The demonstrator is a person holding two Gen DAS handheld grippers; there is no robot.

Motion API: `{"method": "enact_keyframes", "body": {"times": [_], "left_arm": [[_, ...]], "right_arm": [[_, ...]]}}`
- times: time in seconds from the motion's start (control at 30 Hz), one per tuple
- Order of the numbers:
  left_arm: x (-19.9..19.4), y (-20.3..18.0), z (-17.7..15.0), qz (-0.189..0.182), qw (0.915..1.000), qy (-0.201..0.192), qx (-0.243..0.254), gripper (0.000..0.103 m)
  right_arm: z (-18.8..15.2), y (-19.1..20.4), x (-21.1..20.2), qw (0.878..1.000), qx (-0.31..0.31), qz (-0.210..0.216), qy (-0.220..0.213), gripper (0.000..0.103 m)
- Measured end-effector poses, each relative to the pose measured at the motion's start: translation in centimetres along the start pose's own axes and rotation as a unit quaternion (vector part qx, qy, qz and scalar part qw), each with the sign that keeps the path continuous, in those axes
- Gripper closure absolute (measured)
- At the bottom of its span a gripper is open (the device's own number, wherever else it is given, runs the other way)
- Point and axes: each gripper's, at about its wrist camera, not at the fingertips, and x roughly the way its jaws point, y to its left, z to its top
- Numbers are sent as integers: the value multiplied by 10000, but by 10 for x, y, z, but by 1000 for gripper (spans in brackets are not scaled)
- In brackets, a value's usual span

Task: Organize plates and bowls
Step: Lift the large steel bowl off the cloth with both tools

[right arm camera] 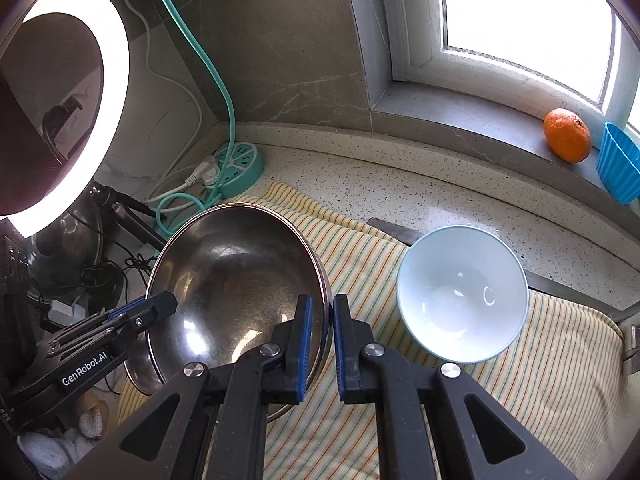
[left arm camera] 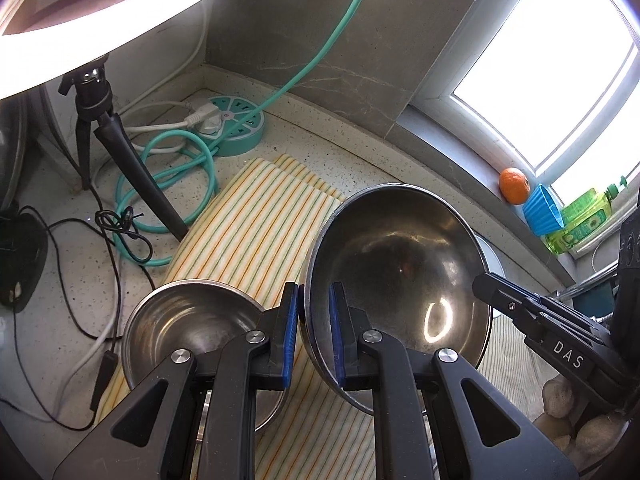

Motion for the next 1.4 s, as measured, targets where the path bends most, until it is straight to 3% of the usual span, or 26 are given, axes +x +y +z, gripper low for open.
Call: {"method": "enact_keyframes", "body": {"times": [0.67, 1.4], "left_arm": [[-39, 15, -43, -73, 9999, 107, 16, 91], [-69, 37, -96, 0, 9992, 359, 163, 91]], "right_arm": [[-49, 26, -41, 9999, 85, 102, -80, 93], [-124, 51, -58, 9993, 229, 212, 204, 93]]}}
